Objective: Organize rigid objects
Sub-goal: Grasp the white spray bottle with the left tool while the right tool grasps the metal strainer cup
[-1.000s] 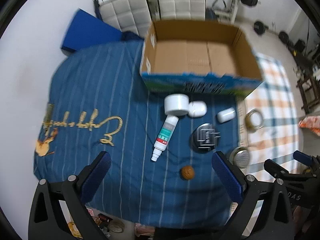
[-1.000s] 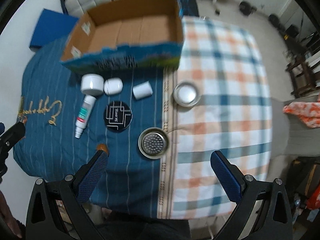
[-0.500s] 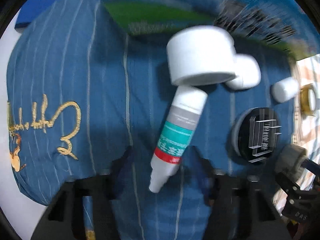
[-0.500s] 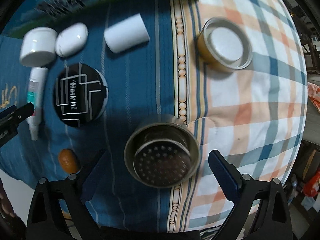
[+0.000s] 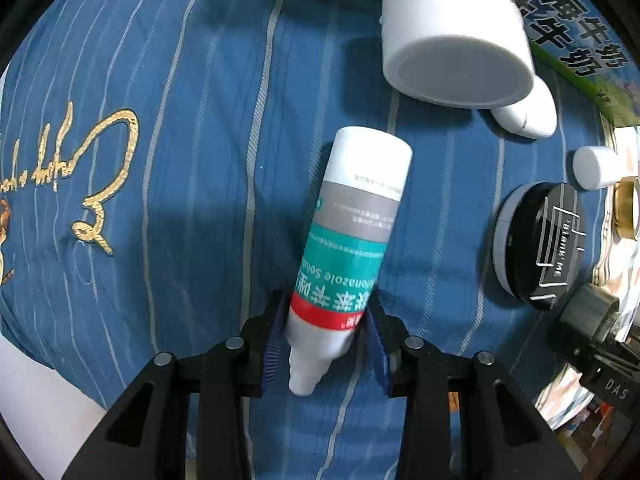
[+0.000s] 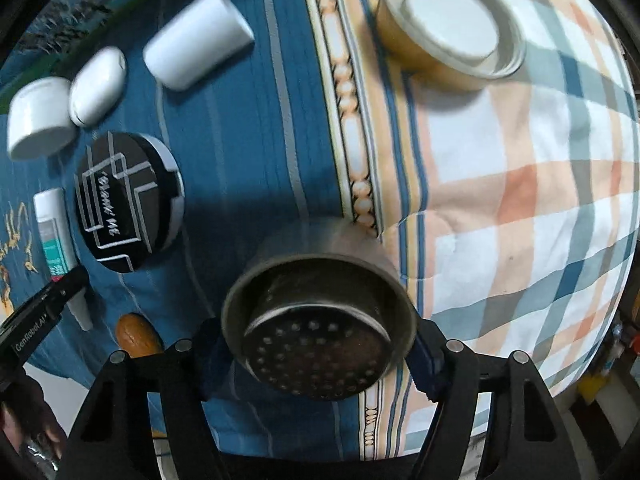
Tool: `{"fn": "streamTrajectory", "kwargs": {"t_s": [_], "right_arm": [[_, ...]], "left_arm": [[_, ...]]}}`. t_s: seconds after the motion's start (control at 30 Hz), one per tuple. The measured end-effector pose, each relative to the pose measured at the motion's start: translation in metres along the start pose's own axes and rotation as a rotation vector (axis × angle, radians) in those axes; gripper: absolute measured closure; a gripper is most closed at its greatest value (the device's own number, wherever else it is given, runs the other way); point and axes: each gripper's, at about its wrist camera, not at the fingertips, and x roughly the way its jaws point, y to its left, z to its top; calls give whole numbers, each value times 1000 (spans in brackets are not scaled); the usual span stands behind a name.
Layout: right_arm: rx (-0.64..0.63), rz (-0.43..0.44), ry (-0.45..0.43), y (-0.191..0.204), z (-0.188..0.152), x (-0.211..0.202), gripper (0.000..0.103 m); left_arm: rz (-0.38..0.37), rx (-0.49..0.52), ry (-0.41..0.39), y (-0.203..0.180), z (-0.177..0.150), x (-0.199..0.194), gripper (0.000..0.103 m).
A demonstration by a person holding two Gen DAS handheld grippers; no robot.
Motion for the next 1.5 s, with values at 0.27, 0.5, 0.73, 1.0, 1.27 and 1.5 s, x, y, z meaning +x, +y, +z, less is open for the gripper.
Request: {"fn": "streamTrajectory", "kwargs": {"t_s": [0.27,0.5,0.73,1.0,1.27,1.5], "right_arm": [[-23,-68,-46,12,-15,19,32],[-61,-77,-74,39,-52,14,32],[-104,-47,-122,45,-96,-3,32],[-141,-34,-183,52,-129,-47,32],[-142,-62,-154,56,-107,-22,32],[-148,-55,-122,50,-90,-1,32]], "left_arm": [[20,25,-62,-9,-20,-8,71],[3,36,-119,-24,-57,-41,73],[-51,37,-162,-38,-101,-84,73],[-78,56,-146,-27,-122,-94,73],[-111,-3,51,-16,-98,-32,69],[-36,-14,-3,-31,-94,-50,74]]}}
